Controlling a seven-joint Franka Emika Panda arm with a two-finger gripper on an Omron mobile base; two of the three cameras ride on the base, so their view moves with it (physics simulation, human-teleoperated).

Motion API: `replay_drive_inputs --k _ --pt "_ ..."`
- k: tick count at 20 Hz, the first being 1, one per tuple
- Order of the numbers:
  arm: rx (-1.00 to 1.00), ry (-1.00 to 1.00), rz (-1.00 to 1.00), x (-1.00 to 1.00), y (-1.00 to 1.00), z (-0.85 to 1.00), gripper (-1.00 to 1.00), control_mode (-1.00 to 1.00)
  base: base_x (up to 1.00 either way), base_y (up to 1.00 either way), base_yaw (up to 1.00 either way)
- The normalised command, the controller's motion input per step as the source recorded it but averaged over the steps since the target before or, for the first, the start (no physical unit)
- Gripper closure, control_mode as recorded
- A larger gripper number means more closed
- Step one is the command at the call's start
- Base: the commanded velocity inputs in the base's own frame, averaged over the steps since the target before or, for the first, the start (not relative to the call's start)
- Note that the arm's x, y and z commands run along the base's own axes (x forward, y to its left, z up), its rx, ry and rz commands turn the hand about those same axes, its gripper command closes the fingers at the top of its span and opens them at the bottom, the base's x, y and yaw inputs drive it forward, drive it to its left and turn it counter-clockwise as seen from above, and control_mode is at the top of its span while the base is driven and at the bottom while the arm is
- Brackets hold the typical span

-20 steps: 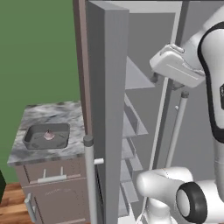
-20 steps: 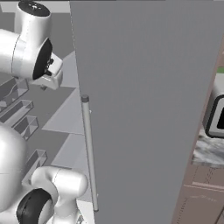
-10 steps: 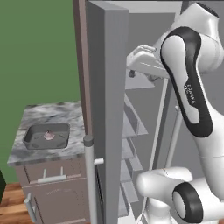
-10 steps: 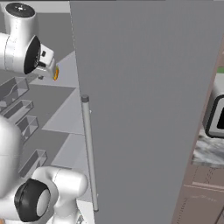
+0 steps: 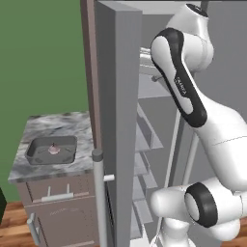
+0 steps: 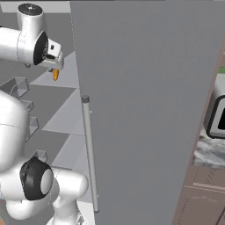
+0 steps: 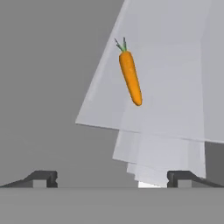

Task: Take the garlic and carrot out of the freezer and place them in the tupperware container on the counter. Then put the tupperware containing the vegetables back in the freezer.

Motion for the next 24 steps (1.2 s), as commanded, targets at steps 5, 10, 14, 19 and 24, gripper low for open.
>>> replay_drive_inputs --k 5,10,14,19,24 --pt "-0.10 0.00 0.00 0.54 0.20 -0.26 -1.00 -1.00 0.00 0.00 0.00" --pt "-0.02 0.00 0.00 0.63 0.02 -0.23 -1.00 -1.00 0.00 0.00 0.00" --pt "0.00 0.00 0.00 0.49 0.00 -0.21 -1.00 -1.00 0.00 0.00 0.00" --pt "0.00 0.00 0.00 0.34 0.01 -0.20 -1.00 -1.00 0.00 0.00 0.00" --pt "0.01 0.00 0.00 0.48 0.04 -0.17 -1.00 -1.00 0.00 0.00 0.00"
